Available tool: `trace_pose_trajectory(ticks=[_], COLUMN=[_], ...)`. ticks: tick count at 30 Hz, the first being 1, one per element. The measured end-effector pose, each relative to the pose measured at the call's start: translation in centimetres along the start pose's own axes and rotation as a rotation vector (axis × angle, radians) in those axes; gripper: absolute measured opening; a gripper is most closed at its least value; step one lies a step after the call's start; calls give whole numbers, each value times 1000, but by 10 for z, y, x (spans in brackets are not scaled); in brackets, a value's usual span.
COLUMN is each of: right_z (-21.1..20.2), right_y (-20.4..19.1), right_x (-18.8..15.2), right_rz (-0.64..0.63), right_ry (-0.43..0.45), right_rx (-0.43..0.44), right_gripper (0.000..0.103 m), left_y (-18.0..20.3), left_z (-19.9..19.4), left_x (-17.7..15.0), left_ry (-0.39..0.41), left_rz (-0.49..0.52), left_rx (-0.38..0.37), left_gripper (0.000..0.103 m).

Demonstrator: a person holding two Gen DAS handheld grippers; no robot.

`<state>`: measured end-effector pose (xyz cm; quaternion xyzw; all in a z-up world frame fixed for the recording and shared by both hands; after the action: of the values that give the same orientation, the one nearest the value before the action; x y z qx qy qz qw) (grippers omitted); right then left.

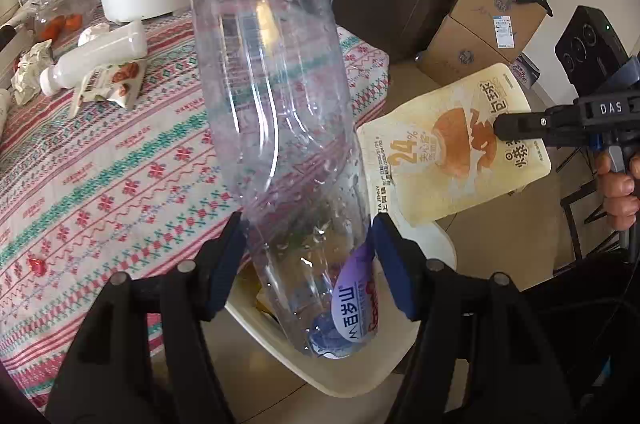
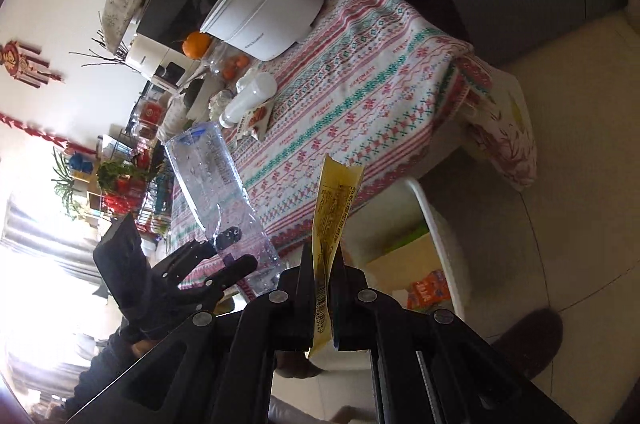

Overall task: Collect trash
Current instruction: 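Carry both items over the white bin and open both grippers to drop them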

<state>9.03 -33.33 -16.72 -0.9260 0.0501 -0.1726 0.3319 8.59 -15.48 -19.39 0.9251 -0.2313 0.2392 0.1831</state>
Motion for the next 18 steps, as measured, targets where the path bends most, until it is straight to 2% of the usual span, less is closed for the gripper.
trace_pose_trajectory(ticks=[3, 6, 10, 18], right_z=[-2, -4, -5, 15], right_y=[8, 14, 15, 3], right_x=[-1, -3, -5, -17], right_rz=[9, 7, -5, -45], right_ry=[-1, -3, -9, -82], right_rx=[-14, -28, -38, -39], right_gripper=[6, 6, 6, 7], left_y=[6, 3, -7, -37], left_z=[19, 23, 13, -17], left_x=[-8, -11, -8, -9], left_ry=[-51, -74, -62, -21], left_rz=[9, 4, -18, -67], left_rx=[-2, 32, 42, 79], left_gripper=[66, 77, 83, 84])
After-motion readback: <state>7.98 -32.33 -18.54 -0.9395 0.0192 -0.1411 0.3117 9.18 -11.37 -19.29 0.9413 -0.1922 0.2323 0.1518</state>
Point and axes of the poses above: each gripper's, at about its wrist camera, not at the fingertips, and z roughly the way its jaws point, y to its right, x to its top, the point moved 10 cm from there along z, roughly the way its jaws point, and after that the axes turned 1 degree about -y, right-handed, at the moved point
